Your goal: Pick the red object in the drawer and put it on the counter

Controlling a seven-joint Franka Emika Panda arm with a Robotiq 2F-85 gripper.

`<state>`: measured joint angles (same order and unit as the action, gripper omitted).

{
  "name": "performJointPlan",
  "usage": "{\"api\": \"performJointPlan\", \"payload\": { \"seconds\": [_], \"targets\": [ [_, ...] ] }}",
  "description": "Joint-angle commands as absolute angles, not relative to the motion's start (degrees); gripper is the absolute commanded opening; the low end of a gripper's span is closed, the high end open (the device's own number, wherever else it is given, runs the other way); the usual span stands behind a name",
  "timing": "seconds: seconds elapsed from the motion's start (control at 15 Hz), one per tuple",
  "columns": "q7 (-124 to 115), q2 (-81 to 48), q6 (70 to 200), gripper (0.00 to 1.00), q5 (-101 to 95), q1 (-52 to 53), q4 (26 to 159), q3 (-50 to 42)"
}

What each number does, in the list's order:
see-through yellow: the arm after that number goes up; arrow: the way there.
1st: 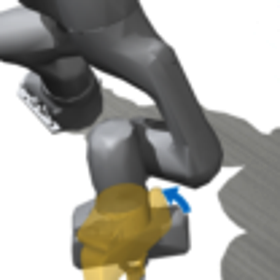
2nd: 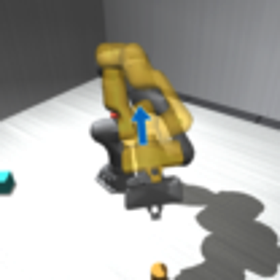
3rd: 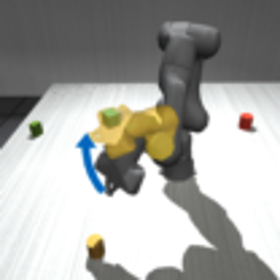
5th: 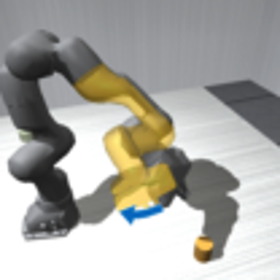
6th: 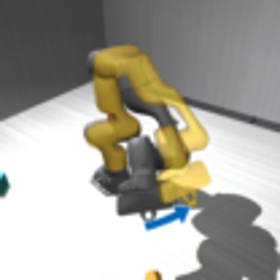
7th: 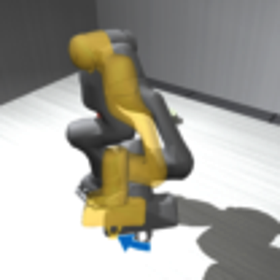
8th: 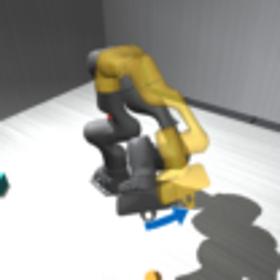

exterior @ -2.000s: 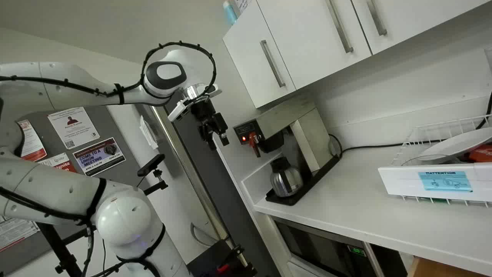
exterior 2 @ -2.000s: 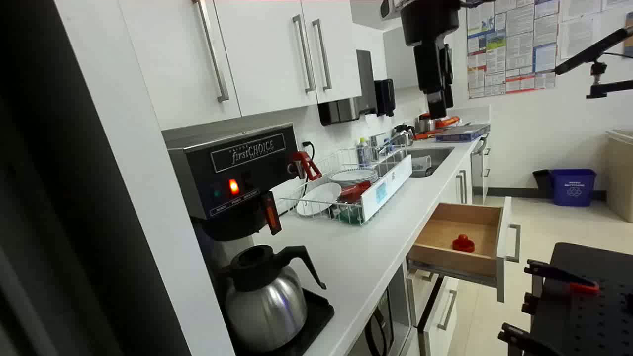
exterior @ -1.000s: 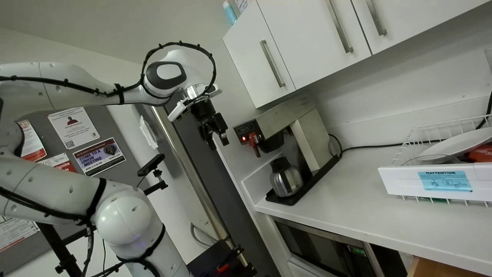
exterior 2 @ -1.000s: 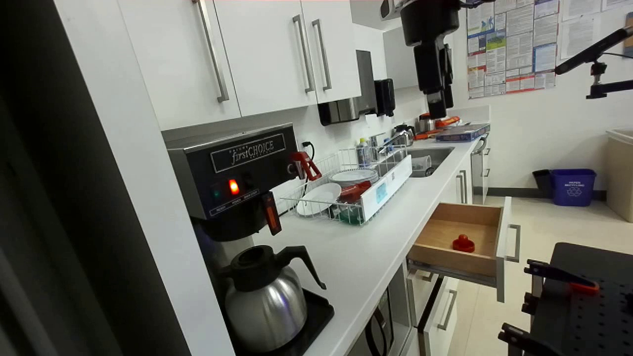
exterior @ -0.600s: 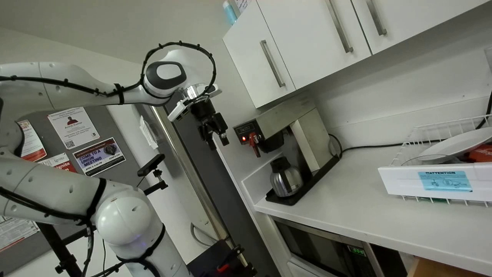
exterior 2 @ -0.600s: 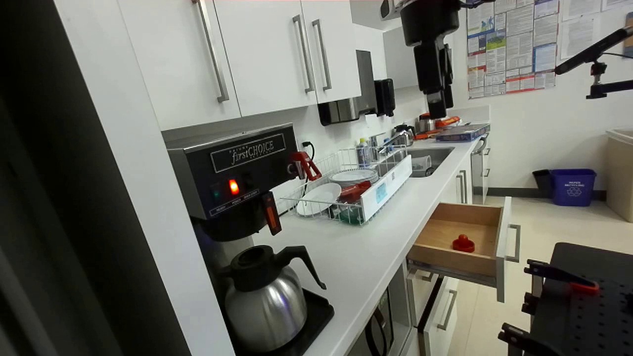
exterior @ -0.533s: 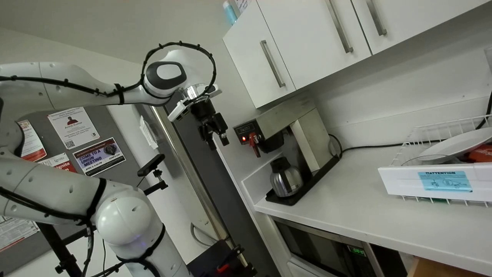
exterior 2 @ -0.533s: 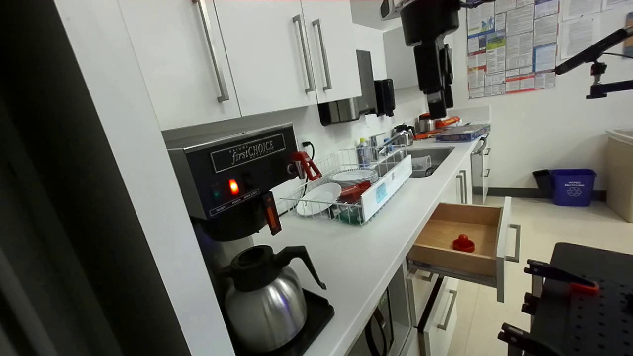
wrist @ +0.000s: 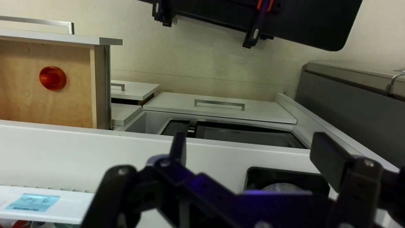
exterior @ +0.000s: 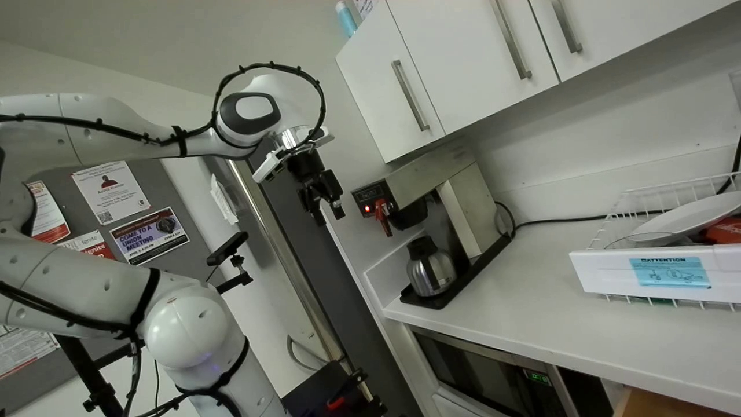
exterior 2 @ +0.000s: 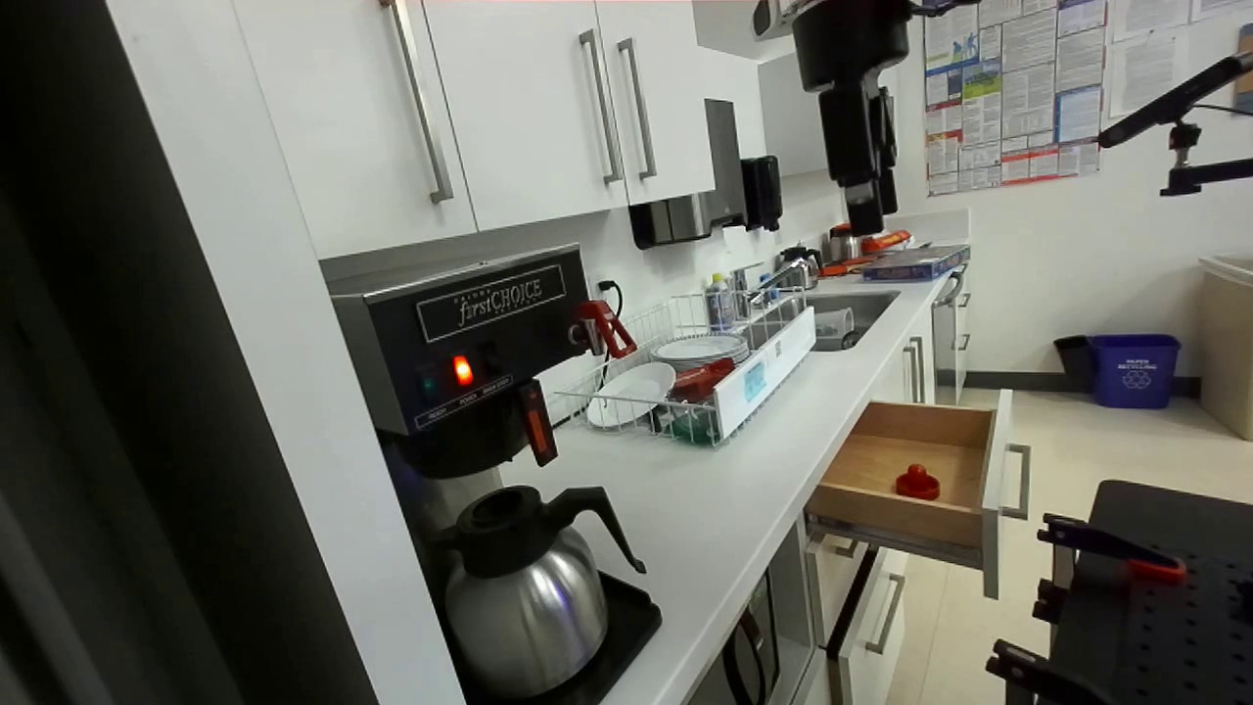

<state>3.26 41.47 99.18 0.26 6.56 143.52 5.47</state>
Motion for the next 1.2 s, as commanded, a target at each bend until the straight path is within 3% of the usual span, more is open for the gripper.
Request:
{"api": "performJointPlan", "payload": {
  "seconds": [0.0, 0.47, 0.8, 1.13],
  "targets": [
    [3.3, 41.2, 99.2, 1.0, -1.3, 6.1, 143.4, 5.3],
    [7.6, 41.2, 104.6, 1.0, -13.7, -4.0, 146.4, -8.1],
    [14.0, 33.4, 113.0, 1.0, -21.6, -12.2, 145.6, -19.6],
    [15.5, 33.6, 111.7, 1.0, -19.4, -13.0, 146.0, -19.6]
  ]
}}
